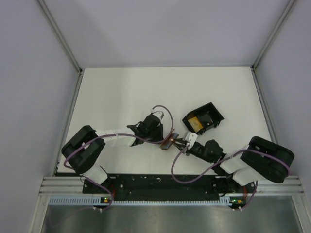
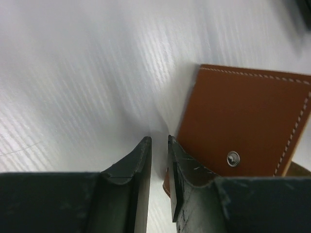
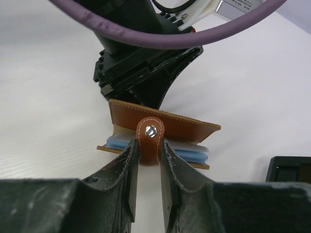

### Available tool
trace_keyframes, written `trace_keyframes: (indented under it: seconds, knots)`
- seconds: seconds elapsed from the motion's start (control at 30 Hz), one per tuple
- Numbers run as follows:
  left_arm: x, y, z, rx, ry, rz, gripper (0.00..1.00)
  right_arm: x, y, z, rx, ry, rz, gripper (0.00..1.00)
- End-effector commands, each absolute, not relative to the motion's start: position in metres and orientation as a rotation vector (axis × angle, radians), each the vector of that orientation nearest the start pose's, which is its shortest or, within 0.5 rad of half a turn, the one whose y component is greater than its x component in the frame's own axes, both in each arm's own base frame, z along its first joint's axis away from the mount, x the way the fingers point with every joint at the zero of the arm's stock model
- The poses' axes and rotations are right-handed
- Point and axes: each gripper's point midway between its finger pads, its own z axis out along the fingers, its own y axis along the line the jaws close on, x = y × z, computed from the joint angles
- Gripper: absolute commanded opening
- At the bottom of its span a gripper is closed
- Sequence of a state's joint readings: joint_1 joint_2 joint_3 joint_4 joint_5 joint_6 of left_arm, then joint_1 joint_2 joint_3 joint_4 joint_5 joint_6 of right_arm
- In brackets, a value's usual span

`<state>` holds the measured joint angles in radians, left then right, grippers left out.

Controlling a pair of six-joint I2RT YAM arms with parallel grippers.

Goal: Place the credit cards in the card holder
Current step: Close the card holder at the center of the board.

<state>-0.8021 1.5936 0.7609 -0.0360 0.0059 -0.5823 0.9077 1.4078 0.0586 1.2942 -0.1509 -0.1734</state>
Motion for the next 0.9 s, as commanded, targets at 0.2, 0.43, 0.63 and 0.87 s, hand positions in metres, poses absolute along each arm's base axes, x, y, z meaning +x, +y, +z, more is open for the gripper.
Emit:
trace_keyframes:
  seconds: [0.2, 0.43, 0.63, 0.87]
  knots:
    - [0.213, -0.328, 0.058, 0.582, 2.359, -0.828, 0.24, 0.193, 0.268, 0.123, -0.856, 1.251, 0.671, 0.08]
    - [0.213, -0.331, 0.06, 0.59, 2.354, -0.838, 0.23, 0.19, 0.258, 0.106, -0.829, 1.327, 0.675, 0.14]
    - [0.212, -0.331, 0.058, 0.607, 2.363, -0.83, 0.23, 0.186, 0.243, 0.11, -0.725, 1.371, 0.705, 0.49]
    - [0.216, -0.336, 0.062, 0.619, 2.356, -0.824, 0.23, 0.203, 0.227, 0.11, -0.589, 1.611, 0.622, 0.54]
